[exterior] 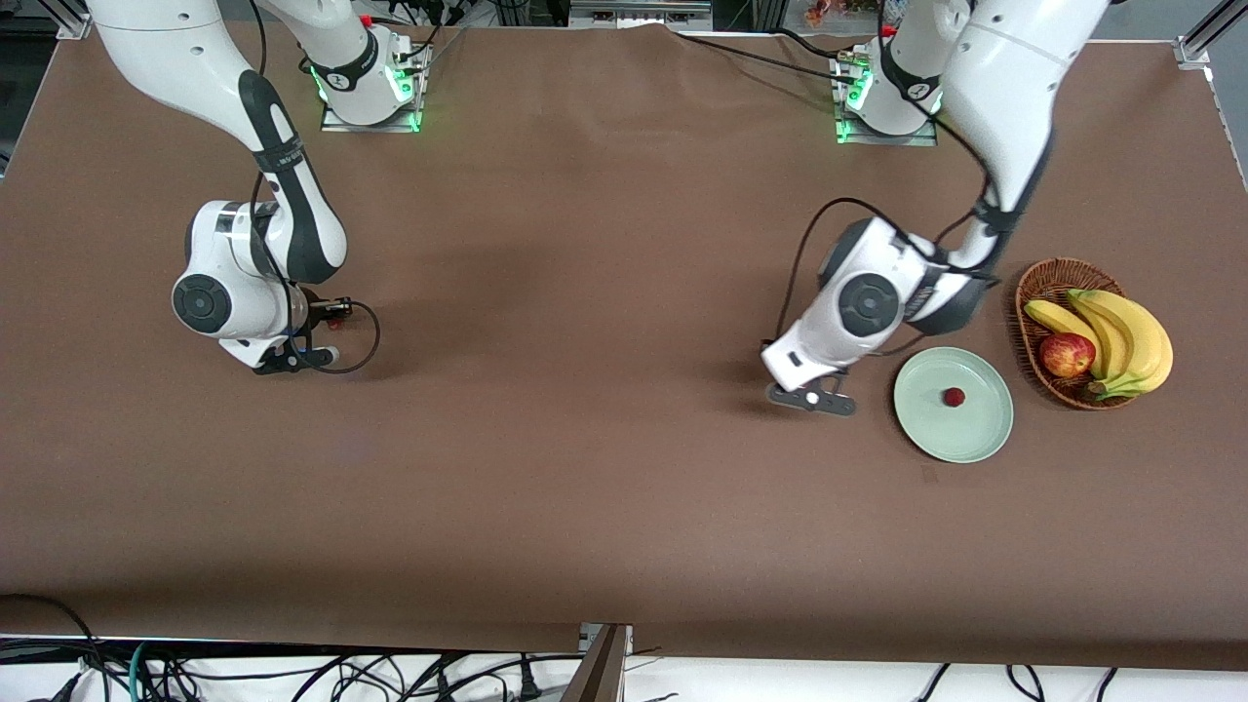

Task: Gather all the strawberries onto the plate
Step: 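Drop the strawberry onto the plate while the right gripper lifts the last strawberry, then place the last strawberry mid-table with the right gripper while the left gripper withdraws, then grasp the last strawberry with the left gripper and lift it, then carry the strawberry over the plate and open the left gripper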

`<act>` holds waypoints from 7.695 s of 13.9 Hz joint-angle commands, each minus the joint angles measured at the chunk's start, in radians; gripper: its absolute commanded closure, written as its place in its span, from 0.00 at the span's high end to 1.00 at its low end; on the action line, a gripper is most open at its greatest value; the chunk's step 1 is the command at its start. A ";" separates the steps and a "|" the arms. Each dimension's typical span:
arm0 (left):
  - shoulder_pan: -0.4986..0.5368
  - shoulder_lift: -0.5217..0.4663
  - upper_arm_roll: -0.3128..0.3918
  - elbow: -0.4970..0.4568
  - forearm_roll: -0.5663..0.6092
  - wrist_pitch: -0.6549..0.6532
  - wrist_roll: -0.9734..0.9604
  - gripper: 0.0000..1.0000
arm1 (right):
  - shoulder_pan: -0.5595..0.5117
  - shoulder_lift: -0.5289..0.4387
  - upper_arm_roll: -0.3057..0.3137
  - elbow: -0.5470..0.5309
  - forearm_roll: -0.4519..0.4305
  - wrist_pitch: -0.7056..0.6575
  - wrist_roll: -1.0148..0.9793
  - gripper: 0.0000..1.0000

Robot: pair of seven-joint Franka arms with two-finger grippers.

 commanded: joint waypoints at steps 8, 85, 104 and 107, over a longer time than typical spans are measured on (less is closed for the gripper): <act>0.255 0.031 -0.003 0.113 0.118 -0.203 0.558 0.01 | 0.136 0.204 0.259 0.483 0.219 0.037 0.608 0.04; -0.029 0.086 0.015 0.250 0.137 -0.126 0.024 0.12 | -0.336 -0.413 0.318 0.657 -0.169 -0.942 0.240 1.00; 0.243 -0.108 -0.022 0.191 0.027 -0.304 0.538 1.00 | -0.338 -0.385 0.319 0.698 -0.181 -0.933 0.238 1.00; 0.244 -0.226 -0.017 0.268 -0.021 -0.425 0.532 1.00 | -0.338 -0.385 0.319 0.698 -0.181 -0.933 0.238 1.00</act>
